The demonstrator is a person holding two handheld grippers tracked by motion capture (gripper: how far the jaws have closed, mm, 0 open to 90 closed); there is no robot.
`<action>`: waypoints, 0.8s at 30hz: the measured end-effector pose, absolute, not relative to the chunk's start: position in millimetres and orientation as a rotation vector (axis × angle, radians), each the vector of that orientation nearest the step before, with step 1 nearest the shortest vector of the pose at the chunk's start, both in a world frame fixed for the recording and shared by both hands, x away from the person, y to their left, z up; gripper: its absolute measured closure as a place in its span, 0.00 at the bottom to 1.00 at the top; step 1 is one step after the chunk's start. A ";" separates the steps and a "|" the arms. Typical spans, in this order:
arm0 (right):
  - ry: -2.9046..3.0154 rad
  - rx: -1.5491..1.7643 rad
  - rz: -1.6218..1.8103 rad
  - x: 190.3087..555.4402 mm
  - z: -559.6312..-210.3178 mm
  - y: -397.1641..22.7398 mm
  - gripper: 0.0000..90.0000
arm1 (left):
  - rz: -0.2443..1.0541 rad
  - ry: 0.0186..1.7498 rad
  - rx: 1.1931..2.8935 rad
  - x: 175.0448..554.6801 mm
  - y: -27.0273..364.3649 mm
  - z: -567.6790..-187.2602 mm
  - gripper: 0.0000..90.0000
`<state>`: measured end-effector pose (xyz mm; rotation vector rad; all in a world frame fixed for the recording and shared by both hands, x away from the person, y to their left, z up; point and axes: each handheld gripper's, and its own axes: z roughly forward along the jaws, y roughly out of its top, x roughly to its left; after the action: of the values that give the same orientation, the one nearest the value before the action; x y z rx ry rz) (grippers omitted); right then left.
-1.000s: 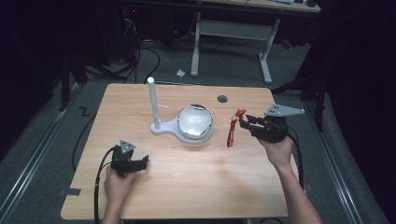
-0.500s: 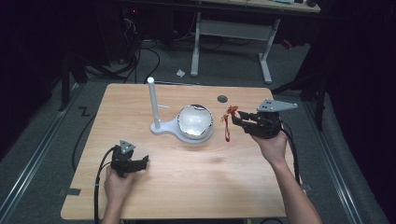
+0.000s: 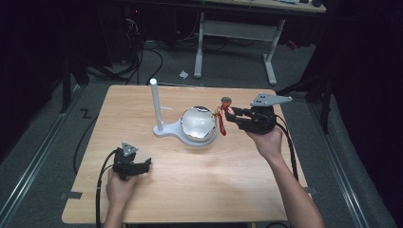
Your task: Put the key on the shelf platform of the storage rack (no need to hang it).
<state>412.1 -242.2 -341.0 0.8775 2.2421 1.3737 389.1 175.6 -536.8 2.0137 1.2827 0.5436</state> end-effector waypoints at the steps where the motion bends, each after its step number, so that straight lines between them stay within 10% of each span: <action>1: 2.245 0.872 1.373 413.3 -340.2 -240.5 0.74 | 0.543 1.283 2.014 389.1 175.6 -536.8 0.21; 24: 2.296 0.863 1.401 444.7 -347.5 -201.0 0.74 | 0.540 1.282 2.014 389.2 175.8 -536.7 0.21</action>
<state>444.7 -201.0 -347.5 0.8634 2.2964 1.4012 389.2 175.8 -536.7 2.0142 1.2823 0.5405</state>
